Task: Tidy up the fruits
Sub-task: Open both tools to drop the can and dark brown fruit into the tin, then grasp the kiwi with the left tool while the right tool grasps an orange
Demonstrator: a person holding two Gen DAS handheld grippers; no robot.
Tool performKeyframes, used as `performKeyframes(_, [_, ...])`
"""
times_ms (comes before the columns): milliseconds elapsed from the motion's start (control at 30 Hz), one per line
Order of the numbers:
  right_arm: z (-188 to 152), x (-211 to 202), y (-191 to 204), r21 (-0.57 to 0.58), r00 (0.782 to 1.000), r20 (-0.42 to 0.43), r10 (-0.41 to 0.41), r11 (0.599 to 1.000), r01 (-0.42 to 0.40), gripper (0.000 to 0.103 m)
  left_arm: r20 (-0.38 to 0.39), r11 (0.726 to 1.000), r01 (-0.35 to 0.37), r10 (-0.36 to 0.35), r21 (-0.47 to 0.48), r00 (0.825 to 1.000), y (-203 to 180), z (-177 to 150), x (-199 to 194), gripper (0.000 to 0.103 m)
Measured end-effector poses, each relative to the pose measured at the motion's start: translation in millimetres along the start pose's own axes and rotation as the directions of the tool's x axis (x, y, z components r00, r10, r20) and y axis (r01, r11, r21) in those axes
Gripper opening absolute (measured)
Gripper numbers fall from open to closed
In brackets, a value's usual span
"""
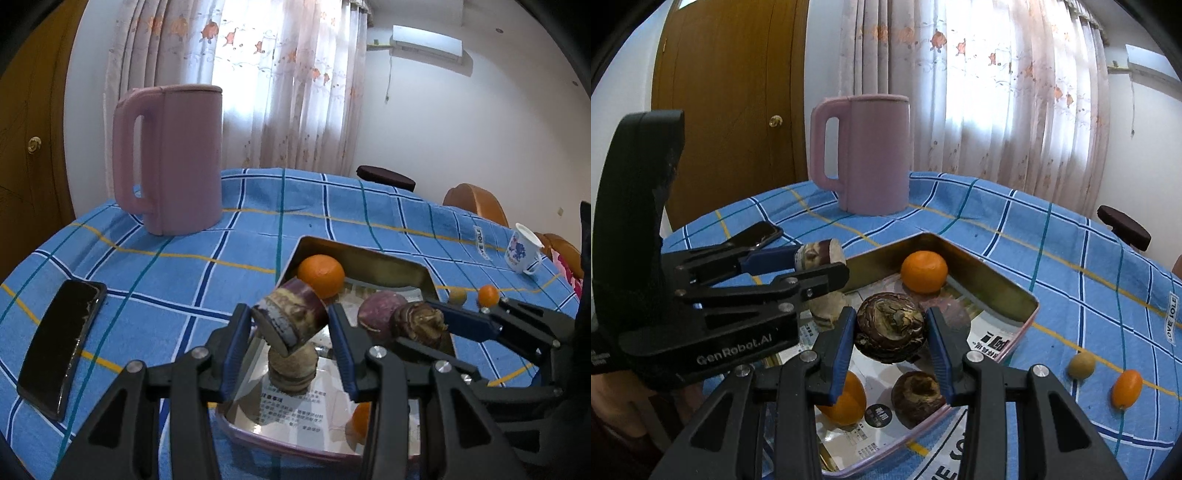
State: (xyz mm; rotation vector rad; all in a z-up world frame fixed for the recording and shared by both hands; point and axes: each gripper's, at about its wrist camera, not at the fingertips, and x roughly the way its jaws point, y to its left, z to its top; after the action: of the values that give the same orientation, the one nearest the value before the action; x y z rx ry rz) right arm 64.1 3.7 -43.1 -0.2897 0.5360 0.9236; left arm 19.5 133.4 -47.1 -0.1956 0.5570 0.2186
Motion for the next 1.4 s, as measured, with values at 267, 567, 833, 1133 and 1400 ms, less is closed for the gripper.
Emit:
performKeyframes(267, [-4, 14, 2, 0.003, 0.997, -0.072, 0.031, 1.000, -0.031, 0.041, -0.029, 0.999, -0.020, 0.021, 0.025, 0.999, -3, -1, 5, 0.052])
performKeyframes(567, [-8, -18, -21, 0.022, 1.000, -0.023, -0.013, 1.000, 0.014, 0.053, 0.041, 1.000, -0.002, 0.001, 0.026, 0.999, -24, 5, -13, 0.088])
performKeyframes(833, [-25, -56, -105, 0.158, 0.974, -0.038, -0.224, 0.961, 0.227, 0.053, 0.041, 0.989, 0.100, -0.105, 0.106, 0.994, -87, 15, -13, 0.093])
performKeyframes(1133, [-41, -49, -176, 0.275, 0.917, -0.177, -0.358, 0.876, 0.395, 0.053, -0.009, 0.970, 0.129, -0.130, 0.205, 0.991, -152, 23, 18, 0.093])
performKeyframes(1400, [-50, -15, -198, 0.295, 0.915, -0.286, -0.283, 0.883, 0.365, 0.045, -0.050, 0.965, 0.110, -0.101, 0.238, 0.994, -167, 25, 42, 0.093])
